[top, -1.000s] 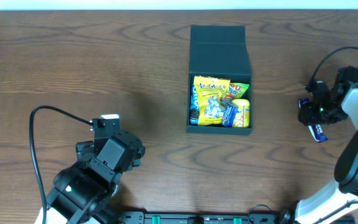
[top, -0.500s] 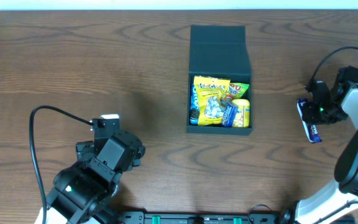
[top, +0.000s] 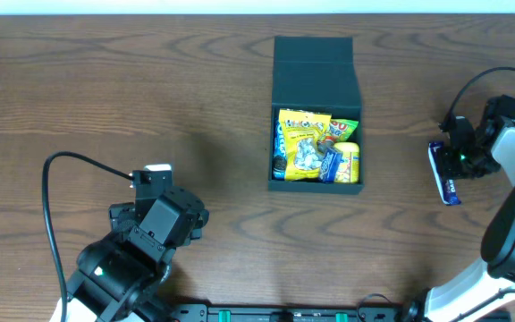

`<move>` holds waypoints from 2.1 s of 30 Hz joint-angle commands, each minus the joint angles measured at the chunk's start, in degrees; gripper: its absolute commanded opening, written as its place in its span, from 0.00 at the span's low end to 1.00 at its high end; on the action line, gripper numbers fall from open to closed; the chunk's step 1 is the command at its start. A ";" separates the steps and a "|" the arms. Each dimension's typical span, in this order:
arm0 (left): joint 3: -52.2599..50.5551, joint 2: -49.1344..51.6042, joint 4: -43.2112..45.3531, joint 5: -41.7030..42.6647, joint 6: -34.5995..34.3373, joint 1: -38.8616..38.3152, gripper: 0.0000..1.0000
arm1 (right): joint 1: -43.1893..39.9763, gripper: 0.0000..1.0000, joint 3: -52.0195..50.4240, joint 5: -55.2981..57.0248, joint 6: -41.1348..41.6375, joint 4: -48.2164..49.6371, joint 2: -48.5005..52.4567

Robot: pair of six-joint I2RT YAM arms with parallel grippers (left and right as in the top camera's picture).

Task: Pack container
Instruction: 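Lower the right gripper onto the blue candy bar and grasp it, then lift the candy bar with the right gripper and carry it over the box, then lower the candy bar into the box's back right and release it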

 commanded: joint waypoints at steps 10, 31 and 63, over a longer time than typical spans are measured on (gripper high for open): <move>-0.15 -0.07 -0.24 -0.20 0.20 0.24 0.95 | 5.01 0.01 6.10 -1.38 0.59 -9.31 -4.63; -0.15 -0.07 -0.24 -0.20 0.20 0.24 0.95 | 38.80 0.01 48.78 -0.76 -36.85 -38.88 5.38; -0.15 -0.07 -0.24 -0.22 0.20 0.24 0.95 | 41.64 0.01 57.57 -1.51 -41.66 -32.13 27.71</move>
